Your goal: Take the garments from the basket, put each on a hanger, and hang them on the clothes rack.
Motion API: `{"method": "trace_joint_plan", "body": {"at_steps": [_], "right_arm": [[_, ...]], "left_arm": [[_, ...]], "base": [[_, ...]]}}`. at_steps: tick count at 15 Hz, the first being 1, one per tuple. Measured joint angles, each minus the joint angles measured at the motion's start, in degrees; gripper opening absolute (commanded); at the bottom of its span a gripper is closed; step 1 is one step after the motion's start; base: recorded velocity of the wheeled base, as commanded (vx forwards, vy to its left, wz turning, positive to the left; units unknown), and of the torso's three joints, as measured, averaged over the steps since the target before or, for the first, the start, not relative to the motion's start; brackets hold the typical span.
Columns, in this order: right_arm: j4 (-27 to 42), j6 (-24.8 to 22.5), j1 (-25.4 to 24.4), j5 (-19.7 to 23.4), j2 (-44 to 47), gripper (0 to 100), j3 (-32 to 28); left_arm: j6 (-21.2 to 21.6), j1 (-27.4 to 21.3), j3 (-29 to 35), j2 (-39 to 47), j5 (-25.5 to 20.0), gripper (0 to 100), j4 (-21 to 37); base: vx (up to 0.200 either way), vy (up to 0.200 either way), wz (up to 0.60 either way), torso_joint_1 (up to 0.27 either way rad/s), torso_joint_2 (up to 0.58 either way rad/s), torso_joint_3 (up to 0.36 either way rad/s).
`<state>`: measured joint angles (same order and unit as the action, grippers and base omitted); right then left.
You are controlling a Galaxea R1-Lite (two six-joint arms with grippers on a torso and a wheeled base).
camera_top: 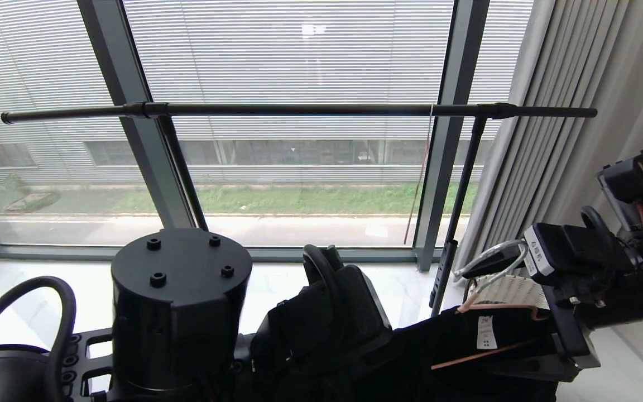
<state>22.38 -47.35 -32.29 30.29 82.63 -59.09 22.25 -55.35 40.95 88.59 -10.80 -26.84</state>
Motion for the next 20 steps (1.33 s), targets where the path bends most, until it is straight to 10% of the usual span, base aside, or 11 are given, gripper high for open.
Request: {"method": "trace_joint_plan", "body": {"at_steps": [9, 10, 18, 19, 20], "right_arm": [[-2.5, 0.2, 0.0, -2.0, 0.8, 100, 2.3], [-3.0, 0.2, 0.0, -2.0, 1.0, 0, 2.4], [-5.3, 0.0, 0.0, -2.8, 0.2, 0, 2.6], [-6.0, 0.0, 0.0, -2.7, -0.1, 0, 2.9], [-8.3, 0.1, 0.1, -2.6, -0.5, 0, 3.5]], "left_arm": [[0.0, -0.7, 0.2, 0.1, 0.1, 0, 0.0], [0.0, -0.7, 0.2, 0.1, 0.1, 0, 0.0], [0.0, -1.0, 0.1, 0.0, 0.2, 0, -0.1], [-0.1, -1.0, 0.1, 0.0, 0.1, 100, -0.1], [-0.1, -1.0, 0.1, 0.0, 0.1, 100, -0.1]], "base": [[0.000, 0.000, 0.00, 0.000, 0.00, 0.000], [0.000, 0.000, 0.00, 0.000, 0.00, 0.000], [0.000, 0.000, 0.00, 0.000, 0.00, 0.000], [0.000, 0.000, 0.00, 0.000, 0.00, 0.000], [0.000, 0.000, 0.00, 0.000, 0.00, 0.000]]}}
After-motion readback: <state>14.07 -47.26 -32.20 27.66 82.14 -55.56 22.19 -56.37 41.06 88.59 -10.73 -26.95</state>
